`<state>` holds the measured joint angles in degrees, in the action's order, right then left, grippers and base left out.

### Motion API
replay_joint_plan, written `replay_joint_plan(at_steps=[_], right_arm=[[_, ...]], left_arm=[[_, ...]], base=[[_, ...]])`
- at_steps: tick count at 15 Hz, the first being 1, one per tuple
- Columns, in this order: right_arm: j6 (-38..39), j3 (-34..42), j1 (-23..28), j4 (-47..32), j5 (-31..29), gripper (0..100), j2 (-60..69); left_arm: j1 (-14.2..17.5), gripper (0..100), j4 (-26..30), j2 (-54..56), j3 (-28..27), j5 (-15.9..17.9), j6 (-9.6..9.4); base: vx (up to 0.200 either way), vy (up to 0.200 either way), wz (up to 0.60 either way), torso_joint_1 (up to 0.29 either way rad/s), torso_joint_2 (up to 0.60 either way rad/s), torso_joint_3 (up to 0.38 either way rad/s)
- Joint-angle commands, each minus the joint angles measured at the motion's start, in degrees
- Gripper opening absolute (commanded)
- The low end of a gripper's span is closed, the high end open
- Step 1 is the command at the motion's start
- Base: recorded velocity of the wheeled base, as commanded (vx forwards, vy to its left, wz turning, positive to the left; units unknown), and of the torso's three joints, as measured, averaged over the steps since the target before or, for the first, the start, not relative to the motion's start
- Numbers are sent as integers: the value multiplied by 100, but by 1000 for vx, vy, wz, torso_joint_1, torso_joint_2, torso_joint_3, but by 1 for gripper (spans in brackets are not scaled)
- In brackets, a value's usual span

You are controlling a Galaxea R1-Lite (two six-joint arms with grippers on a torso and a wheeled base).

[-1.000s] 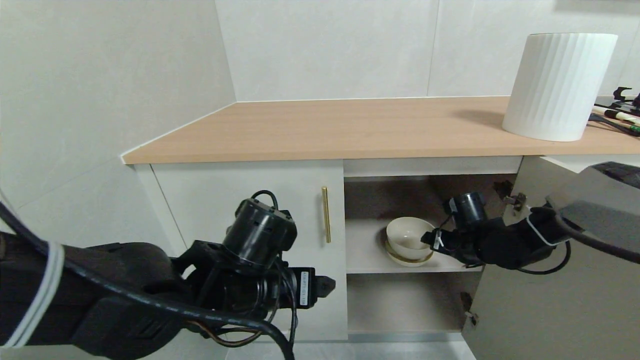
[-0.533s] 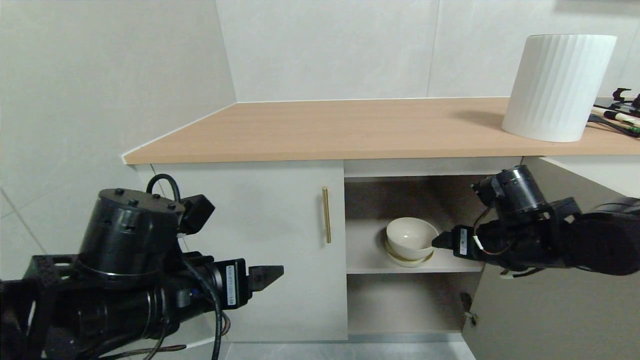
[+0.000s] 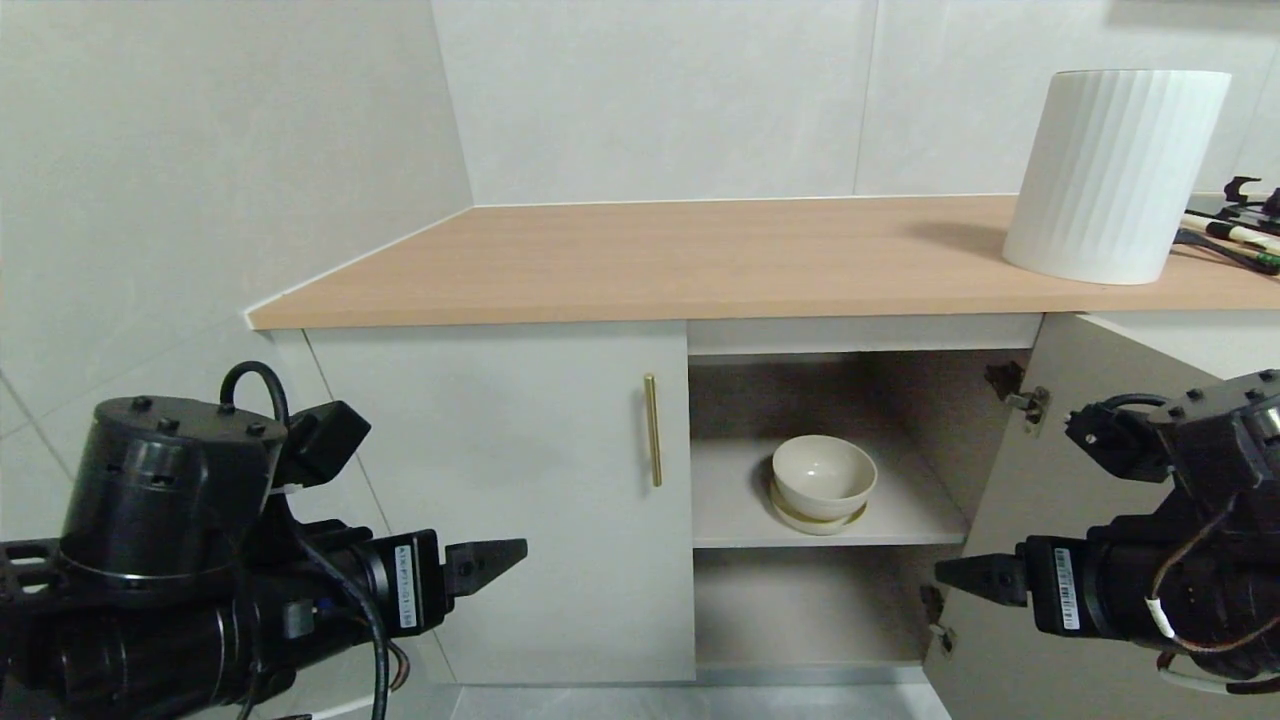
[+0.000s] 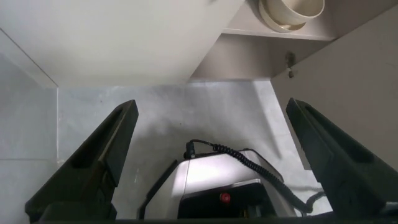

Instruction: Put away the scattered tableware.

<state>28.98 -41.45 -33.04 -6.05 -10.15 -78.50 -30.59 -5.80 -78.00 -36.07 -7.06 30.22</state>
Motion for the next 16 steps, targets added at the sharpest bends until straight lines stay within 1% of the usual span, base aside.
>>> replay_joint_plan(at_steps=[1,4,16], right_arm=[[3,49,-45,-2,-4,100,124],[-6,102,-63,-2,-4,100,106],[-15,242,-71,-2,-13,100,89]], left_arm=[[0,100,0,-32,21,3,1],[-9,100,0,-190,74,3,-7],[-26,100,0,-128,100,-15,-7]], base=[[-200,0,0,-2,7,7],[-200,0,0,4,4,-7],[-200,0,0,0,2,5]])
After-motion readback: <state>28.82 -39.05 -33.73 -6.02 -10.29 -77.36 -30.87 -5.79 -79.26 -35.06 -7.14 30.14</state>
